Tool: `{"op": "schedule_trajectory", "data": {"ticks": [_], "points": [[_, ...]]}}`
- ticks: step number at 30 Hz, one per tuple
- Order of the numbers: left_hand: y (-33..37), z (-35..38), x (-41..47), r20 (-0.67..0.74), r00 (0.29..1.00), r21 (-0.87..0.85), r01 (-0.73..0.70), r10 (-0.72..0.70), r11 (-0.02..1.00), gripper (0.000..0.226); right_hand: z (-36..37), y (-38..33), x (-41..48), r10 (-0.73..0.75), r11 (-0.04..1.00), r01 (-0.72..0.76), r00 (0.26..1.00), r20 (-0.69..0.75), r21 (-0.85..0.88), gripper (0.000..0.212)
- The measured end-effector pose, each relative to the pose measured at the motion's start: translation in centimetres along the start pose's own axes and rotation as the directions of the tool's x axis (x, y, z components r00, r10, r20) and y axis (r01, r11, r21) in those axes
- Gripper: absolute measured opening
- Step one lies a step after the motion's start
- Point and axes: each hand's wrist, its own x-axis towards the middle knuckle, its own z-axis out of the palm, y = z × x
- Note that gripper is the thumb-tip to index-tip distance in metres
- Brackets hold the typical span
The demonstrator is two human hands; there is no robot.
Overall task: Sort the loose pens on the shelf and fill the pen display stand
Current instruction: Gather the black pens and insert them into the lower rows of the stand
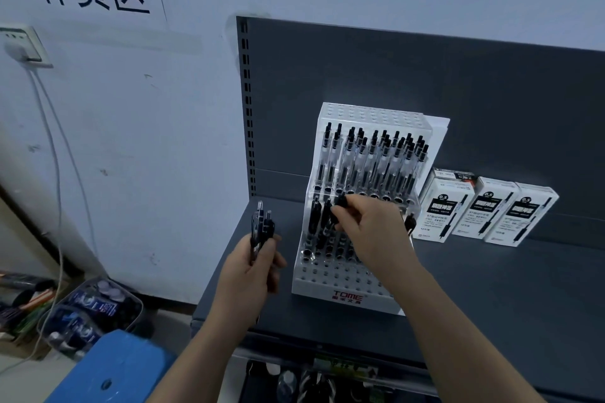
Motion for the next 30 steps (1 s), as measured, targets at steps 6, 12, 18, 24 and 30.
{"op": "schedule_trajectory", "data": {"ticks": [6, 12, 18, 24, 30], "points": [[-0.1, 0.0, 0.1, -0.011, 0.996, -0.049, 0.083, -0.084, 0.995, 0.016, 0.8, -0.4, 0.7, 0.001, 0.992, 0.010, 0.996, 0.089, -0.123, 0.031], [-0.3, 0.0, 0.0, 0.009, 0.999, 0.054, 0.048, -0.049, 0.997, 0.024, 1.1, -0.6, 0.5, 0.105, 0.979, -0.069, 0.978, 0.182, -0.193, 0.031], [0.1, 0.5, -0.3, 0.045, 0.999, -0.022, 0.015, -0.014, 1.000, 0.016, 1.2, -1.4, 0.8, 0.130, 0.942, -0.035, 0.955, 0.266, -0.333, 0.041], [0.1, 0.3, -0.4, 0.015, 0.999, 0.070, 0.036, -0.038, 0.997, 0.025, 1.3, -1.4, 1.1, 0.136, 0.936, -0.021, 0.943, 0.305, -0.350, 0.043], [0.3, 0.7, -0.9, 0.069, 0.997, -0.029, 0.023, -0.021, 0.999, 0.017, 0.6, -0.5, -0.5, 0.224, 0.971, -0.237, 0.938, 0.266, 0.018, 0.029]]}}
